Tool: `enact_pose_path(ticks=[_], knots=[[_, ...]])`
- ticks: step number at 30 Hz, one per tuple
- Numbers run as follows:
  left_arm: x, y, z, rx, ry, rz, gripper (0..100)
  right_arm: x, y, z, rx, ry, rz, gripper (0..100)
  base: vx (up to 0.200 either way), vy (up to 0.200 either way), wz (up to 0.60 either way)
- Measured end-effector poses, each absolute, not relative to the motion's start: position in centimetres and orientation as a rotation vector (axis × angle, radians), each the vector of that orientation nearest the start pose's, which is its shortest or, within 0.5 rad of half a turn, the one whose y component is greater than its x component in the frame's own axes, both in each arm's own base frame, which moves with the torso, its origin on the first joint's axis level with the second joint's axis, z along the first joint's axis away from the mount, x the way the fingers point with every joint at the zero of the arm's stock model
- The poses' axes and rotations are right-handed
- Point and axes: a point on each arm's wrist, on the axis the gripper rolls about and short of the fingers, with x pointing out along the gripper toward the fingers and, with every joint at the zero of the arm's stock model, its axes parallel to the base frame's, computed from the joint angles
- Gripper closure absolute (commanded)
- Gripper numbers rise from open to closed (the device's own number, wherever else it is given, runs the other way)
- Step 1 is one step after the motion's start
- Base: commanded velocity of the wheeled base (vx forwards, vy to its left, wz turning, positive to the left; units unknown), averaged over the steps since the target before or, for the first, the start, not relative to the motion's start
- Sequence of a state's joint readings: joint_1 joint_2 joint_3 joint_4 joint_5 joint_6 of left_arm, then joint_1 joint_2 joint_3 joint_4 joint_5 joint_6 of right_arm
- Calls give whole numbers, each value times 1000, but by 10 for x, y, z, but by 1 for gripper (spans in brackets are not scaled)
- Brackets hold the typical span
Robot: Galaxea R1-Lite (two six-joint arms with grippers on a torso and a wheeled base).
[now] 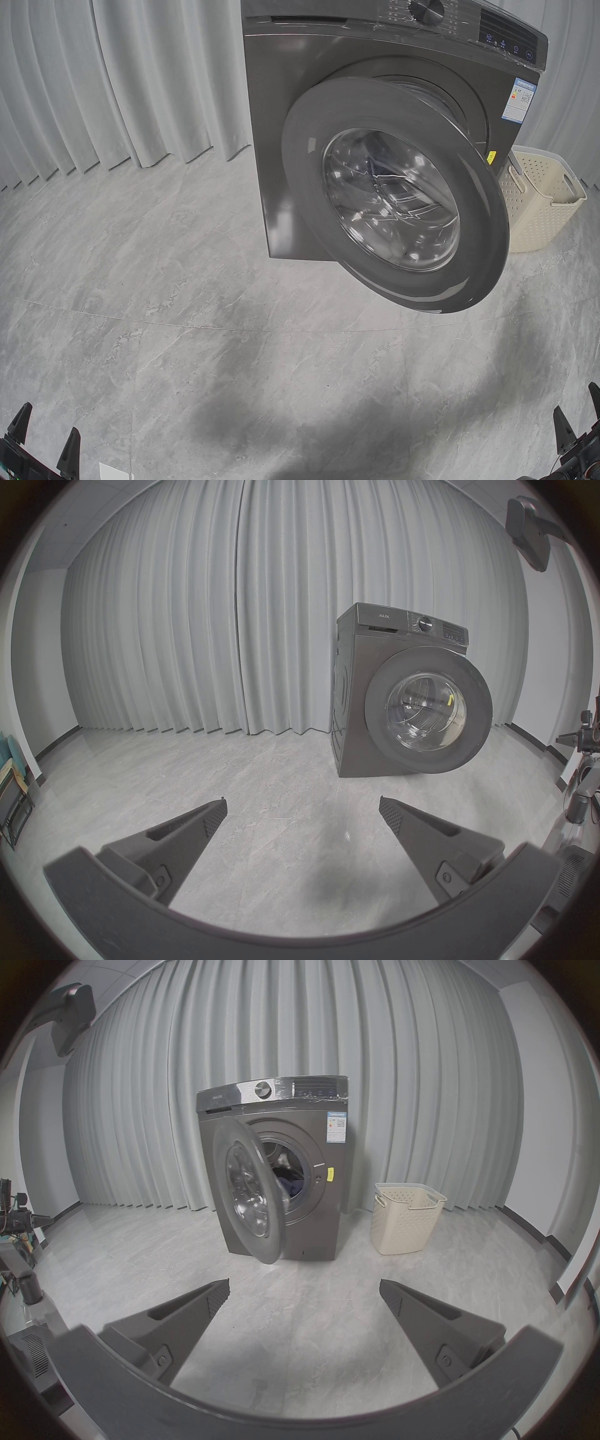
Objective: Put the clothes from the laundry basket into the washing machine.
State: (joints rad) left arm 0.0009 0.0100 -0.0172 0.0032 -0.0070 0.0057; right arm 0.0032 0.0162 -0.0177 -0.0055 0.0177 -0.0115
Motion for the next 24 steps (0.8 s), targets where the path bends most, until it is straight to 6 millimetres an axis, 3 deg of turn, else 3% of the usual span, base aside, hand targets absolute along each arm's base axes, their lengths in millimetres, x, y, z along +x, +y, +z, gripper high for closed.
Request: enact_pose_path(ticks=[5, 13, 17, 24], knots=[[-23, 0, 80, 7, -4, -3, 0, -24, 0, 86, -6, -43, 15, 0, 0, -200, 0], [-23, 0, 80, 9, -5, 0, 0, -26, 1, 119, 22, -102, 79, 0, 0, -200, 0], [-23, 0, 80, 9, -5, -1, 0, -11, 2, 134, 40, -45, 129, 0, 0, -200, 0], [-23, 0, 80, 9, -4, -1, 0, 32, 7, 162, 110, 32, 243, 0, 0, 0, 0]])
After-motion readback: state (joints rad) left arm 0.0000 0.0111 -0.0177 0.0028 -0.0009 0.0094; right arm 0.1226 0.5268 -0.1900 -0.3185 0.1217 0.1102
